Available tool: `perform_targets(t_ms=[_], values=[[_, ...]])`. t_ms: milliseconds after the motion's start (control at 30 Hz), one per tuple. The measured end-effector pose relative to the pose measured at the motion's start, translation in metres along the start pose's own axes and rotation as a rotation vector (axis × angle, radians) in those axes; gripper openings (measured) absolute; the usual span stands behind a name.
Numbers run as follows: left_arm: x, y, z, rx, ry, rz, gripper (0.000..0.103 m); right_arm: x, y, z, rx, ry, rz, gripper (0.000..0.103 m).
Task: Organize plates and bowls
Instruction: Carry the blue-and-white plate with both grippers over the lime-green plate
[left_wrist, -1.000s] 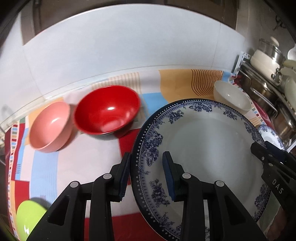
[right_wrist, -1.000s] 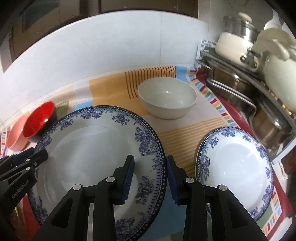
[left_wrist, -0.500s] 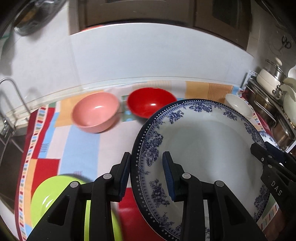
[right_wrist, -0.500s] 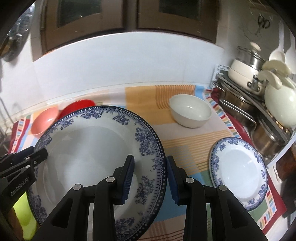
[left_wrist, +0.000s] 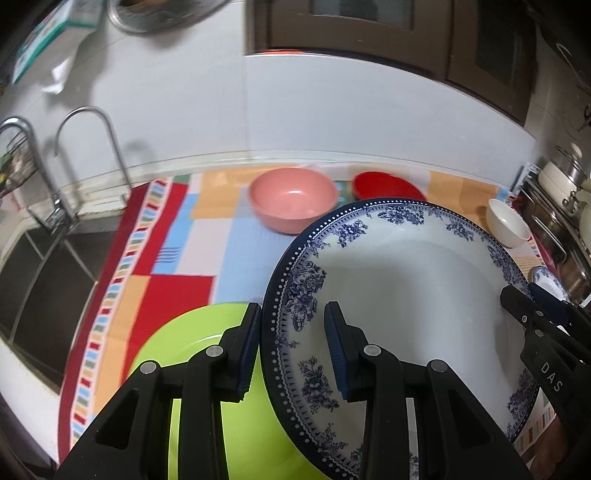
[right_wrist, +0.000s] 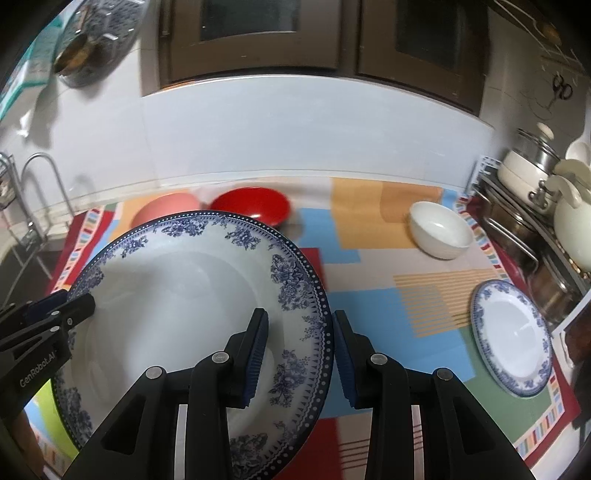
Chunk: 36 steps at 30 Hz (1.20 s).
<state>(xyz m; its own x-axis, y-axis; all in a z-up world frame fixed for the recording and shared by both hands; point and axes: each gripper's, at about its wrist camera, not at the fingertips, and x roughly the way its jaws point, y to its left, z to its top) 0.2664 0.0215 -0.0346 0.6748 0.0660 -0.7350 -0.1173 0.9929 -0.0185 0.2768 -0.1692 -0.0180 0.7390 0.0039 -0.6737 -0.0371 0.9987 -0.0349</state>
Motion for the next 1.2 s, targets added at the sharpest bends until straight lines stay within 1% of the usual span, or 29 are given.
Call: perform_targets(t_ms=[67,100,367,567,900,1200], values=[[-0.005,0.015,-0.004,-0.014,-0.001,0.013,0.035,-0.003,0.011,-0.001,-0.010,-0.002,0.010,0.036],[-0.008,0.022,-0.006,-0.019,-0.001,0.019,0.035,-0.005,0.019,-0.002,-0.030,0.027,0.007,0.036],[-0.020,0.072,-0.021,-0.059,0.003,0.061,0.035,-0.014,0.071,-0.008,-0.068,0.030,0.063,0.036],[-0.021,0.100,-0.032,-0.085,0.028,0.097,0.035,-0.013,0.103,-0.014,-0.101,0.047,0.101,0.036],[-0.002,0.128,-0.053,-0.107,0.108,0.136,0.035,0.009,0.141,-0.032,-0.133,0.134,0.148,0.036],[0.017,0.137,-0.067,-0.113,0.168,0.138,0.035,0.029,0.156,-0.048,-0.148,0.209,0.154,0.036]])
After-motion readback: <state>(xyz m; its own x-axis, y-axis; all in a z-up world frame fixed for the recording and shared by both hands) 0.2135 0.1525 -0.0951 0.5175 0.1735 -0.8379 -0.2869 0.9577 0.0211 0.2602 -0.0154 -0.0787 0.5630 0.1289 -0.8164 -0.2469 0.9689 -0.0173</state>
